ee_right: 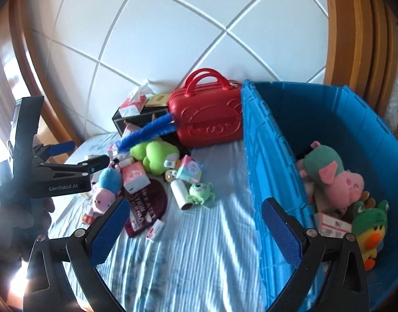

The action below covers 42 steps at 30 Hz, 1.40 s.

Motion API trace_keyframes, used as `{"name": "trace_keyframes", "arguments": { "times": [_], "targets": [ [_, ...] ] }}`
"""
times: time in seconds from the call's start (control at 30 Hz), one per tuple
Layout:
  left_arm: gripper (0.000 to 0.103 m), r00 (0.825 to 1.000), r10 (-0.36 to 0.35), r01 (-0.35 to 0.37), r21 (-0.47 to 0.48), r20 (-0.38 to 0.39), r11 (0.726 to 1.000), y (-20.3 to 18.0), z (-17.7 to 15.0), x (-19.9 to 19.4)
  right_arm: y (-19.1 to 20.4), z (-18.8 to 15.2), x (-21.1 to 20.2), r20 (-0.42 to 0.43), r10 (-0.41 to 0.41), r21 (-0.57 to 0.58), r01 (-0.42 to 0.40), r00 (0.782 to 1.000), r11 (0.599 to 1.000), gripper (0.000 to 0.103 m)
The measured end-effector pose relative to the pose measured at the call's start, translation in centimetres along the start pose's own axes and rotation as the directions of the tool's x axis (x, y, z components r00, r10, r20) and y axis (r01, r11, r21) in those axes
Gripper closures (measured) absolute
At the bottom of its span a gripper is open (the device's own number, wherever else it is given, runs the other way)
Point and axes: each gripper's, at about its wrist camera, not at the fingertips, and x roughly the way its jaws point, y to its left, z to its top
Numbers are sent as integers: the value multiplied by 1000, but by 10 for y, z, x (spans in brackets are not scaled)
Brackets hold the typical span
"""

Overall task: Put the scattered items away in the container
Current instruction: 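Withdraw both grippers from the bin back toward the pile, then grasp the blue-and-pink pig plush with the left gripper while the right grasps the red-white eye ointment box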

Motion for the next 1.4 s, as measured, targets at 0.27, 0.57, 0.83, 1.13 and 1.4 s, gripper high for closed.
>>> {"name": "trace_keyframes", "arguments": {
  "times": [0.27, 0.57, 0.83, 1.13, 1.4],
  "targets": [
    [1, 994, 50, -56, -54, -100, 997, 74, -50, 36, 47, -22, 54, -77, 32, -7, -33, 997, 999, 0],
    [1, 977, 89, -106, -81, -192, 991, 135, -100, 86, 88, -60, 129, -205, 36, -23, -41, 978, 999, 0],
    [9, 965, 42, -72, -105, -259, 992, 165, -126, 151, 111, -95, 192, -284, 22, -13, -26, 959, 1000, 0],
    [11, 957, 30, -62, -105, -287, 993, 176, -136, 215, 126, -133, 272, -344, -35, -16, 31, 938, 999, 5],
    [13, 954, 15, -54, -122, -300, 991, 178, -134, 242, 119, -149, 335, -420, -114, 14, 133, 900, 991, 37]
  ]
}}
